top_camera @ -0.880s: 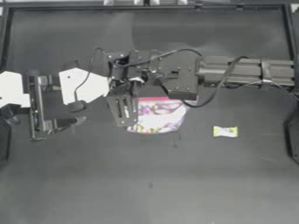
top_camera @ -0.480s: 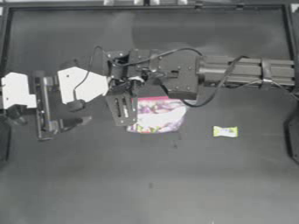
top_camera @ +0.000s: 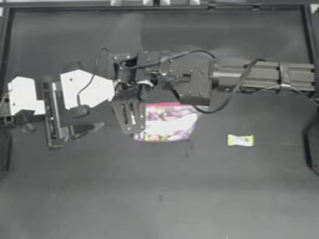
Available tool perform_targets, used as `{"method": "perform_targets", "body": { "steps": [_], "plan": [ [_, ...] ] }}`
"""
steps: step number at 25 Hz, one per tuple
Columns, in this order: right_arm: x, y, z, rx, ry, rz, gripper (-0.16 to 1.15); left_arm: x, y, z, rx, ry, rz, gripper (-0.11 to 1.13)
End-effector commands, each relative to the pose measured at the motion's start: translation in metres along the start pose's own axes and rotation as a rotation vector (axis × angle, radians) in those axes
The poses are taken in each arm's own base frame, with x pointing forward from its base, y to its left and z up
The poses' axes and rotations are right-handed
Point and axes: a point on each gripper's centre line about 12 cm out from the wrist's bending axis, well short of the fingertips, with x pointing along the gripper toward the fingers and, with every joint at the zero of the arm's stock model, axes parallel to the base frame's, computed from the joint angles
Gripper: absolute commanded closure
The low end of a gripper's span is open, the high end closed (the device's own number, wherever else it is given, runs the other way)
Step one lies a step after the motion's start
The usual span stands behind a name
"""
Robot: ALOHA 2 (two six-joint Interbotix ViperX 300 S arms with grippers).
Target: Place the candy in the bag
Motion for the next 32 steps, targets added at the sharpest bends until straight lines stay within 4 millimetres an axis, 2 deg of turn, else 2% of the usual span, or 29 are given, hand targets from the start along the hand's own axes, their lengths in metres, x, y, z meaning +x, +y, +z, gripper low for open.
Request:
{"method": "perform_targets", "body": {
  "steps": [1,13,27,32],
  "plan": [
    [-0.024,-0.002,0.009,0.0,-0.062,-0.017,0.67,0.005,0.0,0.009,-0.007,-0.04,0.004,-0.01],
    [-0.024,-0.003,0.01,-0.002,-0.067,-0.021,0.67,0.014,-0.003,0.005,-0.019,-0.09,0.007,0.0],
    [-0.026,-0.002,0.012,-0.003,-0.075,-0.019,0.68,0.033,-0.007,0.003,-0.032,-0.061,-0.008,0.0],
    [-0.025,-0.001,0.012,-0.004,-0.073,-0.018,0.68,0.034,-0.008,0.004,-0.032,-0.062,-0.01,0.0]
  ]
}}
